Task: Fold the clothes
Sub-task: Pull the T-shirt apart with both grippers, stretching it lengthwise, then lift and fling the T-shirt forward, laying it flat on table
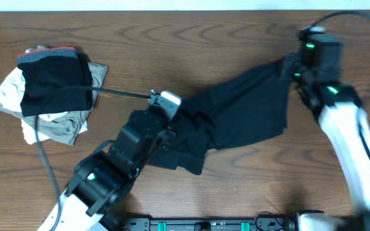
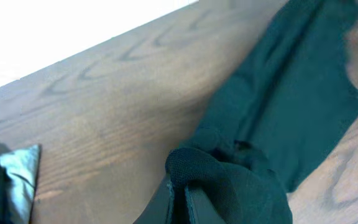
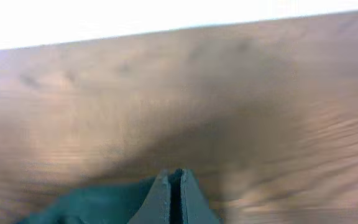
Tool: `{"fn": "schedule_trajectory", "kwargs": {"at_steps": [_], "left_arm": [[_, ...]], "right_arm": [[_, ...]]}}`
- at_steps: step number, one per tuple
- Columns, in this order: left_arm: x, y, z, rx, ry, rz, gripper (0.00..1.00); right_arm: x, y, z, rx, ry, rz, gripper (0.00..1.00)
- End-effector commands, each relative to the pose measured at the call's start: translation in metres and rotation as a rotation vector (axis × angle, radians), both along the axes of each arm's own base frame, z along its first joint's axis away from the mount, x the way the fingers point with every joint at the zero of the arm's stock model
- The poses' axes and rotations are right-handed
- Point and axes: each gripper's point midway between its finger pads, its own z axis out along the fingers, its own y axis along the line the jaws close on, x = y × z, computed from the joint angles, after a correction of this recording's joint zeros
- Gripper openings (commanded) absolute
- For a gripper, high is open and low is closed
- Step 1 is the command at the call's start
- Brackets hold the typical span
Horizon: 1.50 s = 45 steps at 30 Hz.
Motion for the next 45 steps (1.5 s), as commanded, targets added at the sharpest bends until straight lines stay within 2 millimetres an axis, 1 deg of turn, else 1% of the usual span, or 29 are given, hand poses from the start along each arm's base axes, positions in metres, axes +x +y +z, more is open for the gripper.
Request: {"fn": "schedule_trajectory", "kwargs": {"at_steps": [1, 4, 6, 8, 10, 12, 16, 18, 20, 23, 26, 28, 31, 34, 36, 38, 39, 40, 41, 42, 43, 45], "left_arm": [[-0.005, 0.009, 0.061, -0.104, -0.131, 0.019, 0.06], [-0.012, 0.022, 0.088, -0.137, -0.198, 0.053, 0.06], [-0.018, 0.034, 0.101, -0.151, -0.234, 0.083, 0.06], [-0.024, 0.046, 0.111, -0.162, -0.267, 0.113, 0.06], [-0.033, 0.053, 0.120, -0.184, -0.291, 0.115, 0.06], [-0.042, 0.061, 0.128, -0.210, -0.313, 0.118, 0.06], [-0.059, 0.075, 0.144, -0.277, -0.358, 0.126, 0.06], [-0.064, 0.079, 0.149, -0.292, -0.374, 0.127, 0.06], [-0.065, 0.080, 0.150, -0.295, -0.378, 0.127, 0.06], [-0.062, 0.077, 0.146, -0.284, -0.367, 0.127, 0.06], [-0.053, 0.070, 0.139, -0.257, -0.339, 0.129, 0.06], [-0.041, 0.066, 0.130, -0.221, -0.313, 0.150, 0.06], [-0.017, 0.054, 0.111, -0.154, -0.257, 0.177, 0.06], [0.019, 0.039, 0.085, -0.090, -0.194, 0.209, 0.06], [0.048, 0.028, 0.065, -0.058, -0.152, 0.227, 0.06], [0.081, 0.015, 0.043, -0.052, -0.118, 0.217, 0.06], [0.097, 0.009, 0.034, -0.056, -0.111, 0.206, 0.06], [0.120, 0.005, 0.026, -0.064, -0.116, 0.188, 0.06], [0.134, 0.005, 0.022, -0.079, -0.119, 0.185, 0.06], [0.154, 0.007, 0.021, -0.106, -0.125, 0.185, 0.06], [0.170, 0.009, 0.024, -0.131, -0.129, 0.178, 0.06], [0.199, 0.018, 0.043, -0.185, -0.146, 0.157, 0.06]], "right_arm": [[-0.028, -0.022, 0.053, -0.027, -0.112, -0.066, 0.01], [-0.060, -0.028, 0.089, -0.026, -0.187, -0.084, 0.01], [-0.085, -0.034, 0.109, -0.033, -0.232, -0.108, 0.01], [-0.104, -0.038, 0.123, -0.043, -0.264, -0.131, 0.01], [-0.125, -0.044, 0.137, -0.067, -0.306, -0.156, 0.01], [-0.143, -0.049, 0.147, -0.088, -0.337, -0.181, 0.01], [-0.171, -0.059, 0.154, -0.120, -0.346, -0.242, 0.01], [-0.175, -0.064, 0.152, -0.133, -0.327, -0.263, 0.01], [-0.176, -0.065, 0.148, -0.139, -0.305, -0.268, 0.01], [-0.167, -0.065, 0.136, -0.144, -0.255, -0.265, 0.01], [-0.149, -0.065, 0.118, -0.151, -0.183, -0.259, 0.01], [-0.134, -0.065, 0.101, -0.158, -0.118, -0.254, 0.01], [-0.104, -0.066, 0.064, -0.170, 0.001, -0.243, 0.01], [-0.070, -0.065, 0.024, -0.173, 0.105, -0.225, 0.01], [-0.048, -0.065, -0.003, -0.177, 0.153, -0.221, 0.01], [-0.023, -0.065, -0.027, -0.184, 0.174, -0.205, 0.01], [-0.013, -0.065, -0.035, -0.190, 0.173, -0.198, 0.01], [-0.001, -0.068, -0.042, -0.190, 0.165, -0.203, 0.01], [0.009, -0.071, -0.044, -0.189, 0.151, -0.212, 0.01], [0.019, -0.076, -0.043, -0.187, 0.129, -0.225, 0.01], [0.026, -0.082, -0.037, -0.184, 0.110, -0.238, 0.01], [0.038, -0.097, -0.010, -0.164, 0.051, -0.286, 0.01]]}}
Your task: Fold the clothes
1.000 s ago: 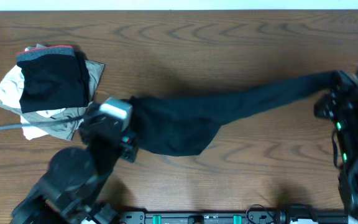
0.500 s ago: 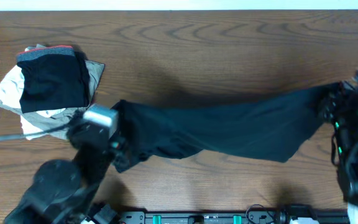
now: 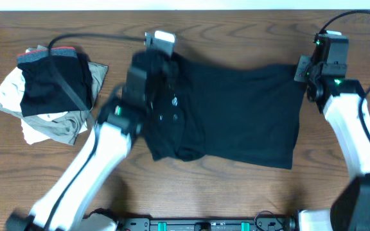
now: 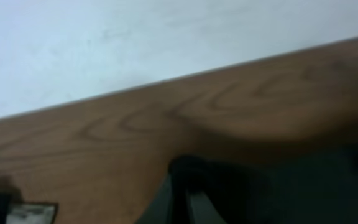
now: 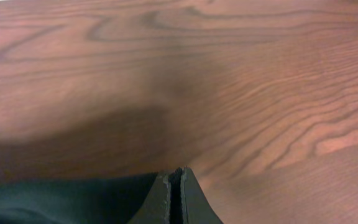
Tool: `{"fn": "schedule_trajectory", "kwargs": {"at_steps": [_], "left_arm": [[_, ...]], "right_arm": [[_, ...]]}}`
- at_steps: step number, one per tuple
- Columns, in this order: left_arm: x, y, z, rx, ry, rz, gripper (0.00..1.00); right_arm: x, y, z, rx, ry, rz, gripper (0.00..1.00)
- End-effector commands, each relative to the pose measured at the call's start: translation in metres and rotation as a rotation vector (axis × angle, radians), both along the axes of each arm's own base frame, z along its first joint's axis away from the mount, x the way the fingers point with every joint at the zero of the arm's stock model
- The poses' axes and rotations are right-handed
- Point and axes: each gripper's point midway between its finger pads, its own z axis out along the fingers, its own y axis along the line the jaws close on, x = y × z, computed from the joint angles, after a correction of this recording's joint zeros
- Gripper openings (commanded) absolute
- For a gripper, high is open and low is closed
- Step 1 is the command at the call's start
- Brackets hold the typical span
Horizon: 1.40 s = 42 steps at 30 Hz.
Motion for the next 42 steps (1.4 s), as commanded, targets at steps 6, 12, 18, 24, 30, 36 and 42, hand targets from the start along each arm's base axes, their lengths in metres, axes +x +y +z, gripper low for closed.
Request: {"fn": "schedule_trajectory", "kwargs": {"at_steps": [6, 12, 18, 24, 30, 36, 42], "left_arm": [[0.066, 0.042, 0.183, -0.186, -0.299, -0.110, 0.06], [0.022, 0.049, 0.231, -0.209, -0.247, -0.173, 0.06], [-0.029, 0.030, 0.130, -0.218, 0.233, -0.208, 0.06], [-0.082, 0.025, 0.031, -0.185, 0.677, -0.184, 0.06], [-0.122, 0.029, -0.049, -0.160, 0.961, -0.151, 0.06], [-0.162, 0.036, -0.107, -0.145, 1.162, -0.116, 0.06], [-0.179, 0.039, -0.125, -0.140, 1.235, -0.105, 0.06]], "right_arm": [[0.024, -0.067, 0.197, -0.031, -0.382, -0.140, 0.01], [-0.003, -0.063, 0.247, 0.003, -0.368, -0.108, 0.01], [-0.053, -0.050, 0.166, 0.076, 0.006, -0.121, 0.01], [-0.106, -0.043, 0.088, 0.109, 0.354, -0.139, 0.01], [-0.136, -0.042, 0.016, 0.109, 0.556, -0.160, 0.01], [-0.162, -0.037, -0.036, 0.136, 0.677, -0.186, 0.01], [-0.174, -0.043, -0.047, 0.126, 0.698, -0.282, 0.01]]}}
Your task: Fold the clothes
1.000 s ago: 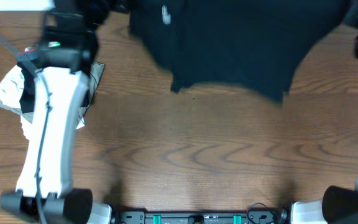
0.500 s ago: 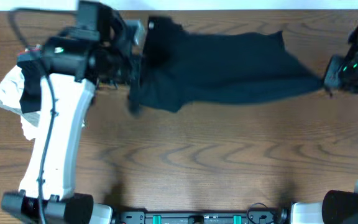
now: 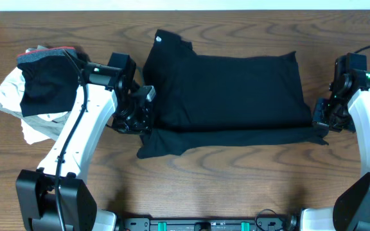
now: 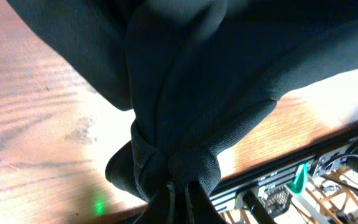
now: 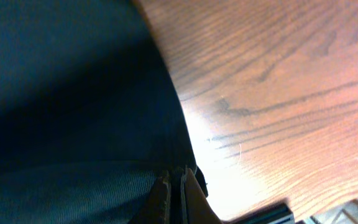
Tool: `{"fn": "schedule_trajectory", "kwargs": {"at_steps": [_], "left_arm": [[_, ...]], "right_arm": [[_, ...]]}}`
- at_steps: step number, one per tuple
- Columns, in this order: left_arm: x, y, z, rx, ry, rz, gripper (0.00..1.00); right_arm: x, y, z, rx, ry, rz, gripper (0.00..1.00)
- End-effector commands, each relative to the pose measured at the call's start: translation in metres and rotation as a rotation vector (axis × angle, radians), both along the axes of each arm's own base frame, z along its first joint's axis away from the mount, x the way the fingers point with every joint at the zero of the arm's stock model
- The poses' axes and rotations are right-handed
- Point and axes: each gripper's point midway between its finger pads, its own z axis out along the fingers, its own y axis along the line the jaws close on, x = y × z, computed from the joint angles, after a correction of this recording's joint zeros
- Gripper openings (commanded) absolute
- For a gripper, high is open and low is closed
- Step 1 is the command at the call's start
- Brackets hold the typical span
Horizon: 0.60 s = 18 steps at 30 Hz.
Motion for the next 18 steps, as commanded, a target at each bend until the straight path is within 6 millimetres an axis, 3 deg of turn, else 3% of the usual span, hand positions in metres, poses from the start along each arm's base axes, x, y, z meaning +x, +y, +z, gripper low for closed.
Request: {"fn": "schedule_trajectory", "kwargs": {"at_steps": [1, 6, 14, 18], "left_arm": [[-0.003, -0.004, 0.002, -0.026, 0.003, -0.007, 0.06], [-0.012, -0.017, 0.007, -0.093, 0.040, -0.019, 0.06], [-0.063, -0.025, 0.019, -0.054, 0.203, -0.094, 0.06], [-0.069, -0.031, 0.026, -0.058, 0.172, -0.128, 0.06]], "right_arm": [[-0.003, -0.012, 0.001, -0.051, -0.006, -0.077, 0.01], [-0.013, -0.015, 0.002, -0.077, 0.032, -0.108, 0.01], [-0.042, -0.024, 0.009, -0.153, 0.132, -0.187, 0.01], [-0.048, -0.022, 0.009, -0.150, 0.156, -0.187, 0.01]]}}
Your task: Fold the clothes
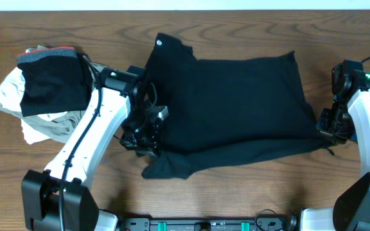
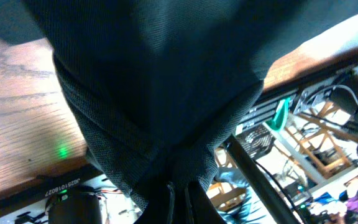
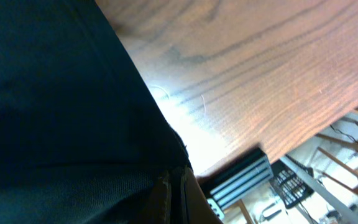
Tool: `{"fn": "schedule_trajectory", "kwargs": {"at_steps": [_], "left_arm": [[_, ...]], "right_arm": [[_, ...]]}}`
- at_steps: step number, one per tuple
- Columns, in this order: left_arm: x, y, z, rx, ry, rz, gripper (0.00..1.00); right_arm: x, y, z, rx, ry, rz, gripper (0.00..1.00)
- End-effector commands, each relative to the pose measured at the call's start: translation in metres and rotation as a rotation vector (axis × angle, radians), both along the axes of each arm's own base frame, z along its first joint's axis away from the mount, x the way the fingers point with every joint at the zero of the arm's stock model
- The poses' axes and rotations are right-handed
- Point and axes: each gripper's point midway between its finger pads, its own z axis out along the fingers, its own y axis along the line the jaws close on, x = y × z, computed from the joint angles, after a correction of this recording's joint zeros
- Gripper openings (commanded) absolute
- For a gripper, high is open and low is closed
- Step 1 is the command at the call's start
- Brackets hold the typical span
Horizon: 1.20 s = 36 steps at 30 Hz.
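A black garment (image 1: 230, 102) lies spread across the middle of the wooden table (image 1: 236, 192), its far edge flat and its near edge lifted by both arms. My left gripper (image 1: 148, 144) is shut on the garment's near left corner, where the cloth (image 2: 160, 81) bunches and droops below it. At the near right corner my right gripper (image 1: 328, 133) is shut on the cloth (image 3: 55, 124). In the left wrist view my left gripper (image 2: 179, 190) shows with cloth wrapped round it, and in the right wrist view my right gripper (image 3: 175, 186) pinches the hem.
A pile of other clothes (image 1: 47, 90), with a dark piece on top of pale ones, sits at the far left of the table. The table's near edge and the rack (image 1: 211, 224) below it lie close to both grippers.
Both grippers have moved toward the near edge of the table, still shut on the garment's corners. The near edge of the cloth now lies further forward and the fold is wider.
The garment first hung crumpled between my two shut grippers, left at centre and right at the far right. Then both held it stretched along the far side. Later the grippers were at the near side with the cloth laid out, and now they are nearer still.
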Motion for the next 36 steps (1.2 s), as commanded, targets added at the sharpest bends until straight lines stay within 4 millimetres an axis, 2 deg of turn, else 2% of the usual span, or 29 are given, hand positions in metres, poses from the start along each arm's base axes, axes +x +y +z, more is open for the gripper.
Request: {"fn": "schedule_trajectory", "kwargs": {"at_steps": [1, 4, 7, 12, 16, 20, 27, 36], "left_arm": [[-0.004, -0.004, 0.011, -0.032, -0.052, -0.023, 0.06], [0.002, -0.006, 0.011, -0.040, -0.087, -0.019, 0.06], [0.016, 0.001, 0.004, 0.022, -0.140, 0.016, 0.06], [0.053, 0.016, -0.006, 0.160, -0.276, 0.119, 0.06], [0.082, 0.011, -0.006, 0.139, -0.393, 0.140, 0.07], [0.100, 0.008, -0.005, 0.131, -0.462, 0.149, 0.07], [0.111, 0.021, -0.017, 0.227, -0.476, 0.174, 0.08], [0.120, 0.018, -0.036, 0.239, -0.449, 0.168, 0.08]], "right_arm": [[-0.004, -0.009, 0.003, -0.047, 0.005, -0.041, 0.01], [-0.003, -0.010, 0.003, -0.047, -0.002, -0.041, 0.02], [0.003, -0.008, 0.001, -0.035, -0.028, -0.040, 0.01], [0.025, 0.003, -0.007, 0.050, -0.106, 0.025, 0.01], [0.044, 0.007, -0.014, 0.077, -0.189, 0.034, 0.01], [0.062, 0.007, -0.023, 0.082, -0.268, 0.040, 0.01], [0.091, 0.010, -0.040, 0.104, -0.403, 0.077, 0.01], [0.118, 0.019, -0.057, 0.142, -0.544, 0.118, 0.01]]}}
